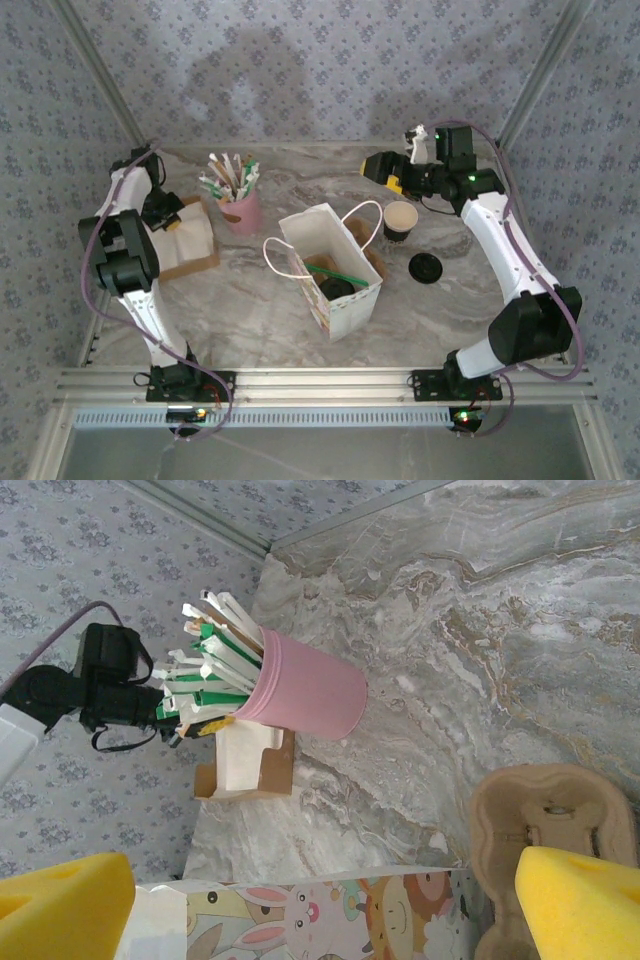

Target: Pack the takeout coffee

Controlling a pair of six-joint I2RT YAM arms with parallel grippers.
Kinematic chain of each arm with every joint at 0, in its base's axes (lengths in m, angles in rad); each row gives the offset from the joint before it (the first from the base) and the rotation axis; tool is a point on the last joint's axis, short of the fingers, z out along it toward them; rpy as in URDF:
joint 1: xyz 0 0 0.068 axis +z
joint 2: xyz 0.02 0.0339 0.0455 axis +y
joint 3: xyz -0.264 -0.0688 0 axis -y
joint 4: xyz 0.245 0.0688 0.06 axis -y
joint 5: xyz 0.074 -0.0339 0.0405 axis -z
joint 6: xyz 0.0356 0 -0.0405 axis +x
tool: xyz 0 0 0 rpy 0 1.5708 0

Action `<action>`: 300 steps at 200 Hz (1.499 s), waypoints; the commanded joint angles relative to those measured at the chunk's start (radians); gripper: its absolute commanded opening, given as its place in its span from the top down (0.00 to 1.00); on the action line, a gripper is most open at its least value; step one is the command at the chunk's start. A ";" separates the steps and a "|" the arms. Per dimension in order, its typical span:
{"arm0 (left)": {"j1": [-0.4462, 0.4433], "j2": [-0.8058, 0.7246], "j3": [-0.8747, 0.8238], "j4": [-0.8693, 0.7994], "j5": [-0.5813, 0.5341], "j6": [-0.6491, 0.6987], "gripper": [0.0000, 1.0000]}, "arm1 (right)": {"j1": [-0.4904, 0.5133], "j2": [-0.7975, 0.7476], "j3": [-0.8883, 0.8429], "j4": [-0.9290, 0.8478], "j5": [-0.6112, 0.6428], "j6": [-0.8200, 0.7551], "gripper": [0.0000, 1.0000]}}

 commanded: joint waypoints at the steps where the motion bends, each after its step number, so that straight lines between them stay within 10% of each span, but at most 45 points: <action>1: 0.002 -0.072 -0.002 -0.041 -0.018 0.017 0.95 | 0.013 0.004 0.039 -0.017 0.005 -0.028 0.00; 206: -0.033 -0.524 0.046 -0.116 0.032 -0.022 1.00 | 0.043 -0.082 0.109 -0.048 0.061 -0.063 0.00; 300: -0.172 -0.734 0.150 -0.167 0.201 -0.103 1.00 | 0.250 -0.247 0.199 -0.045 0.067 -0.104 0.01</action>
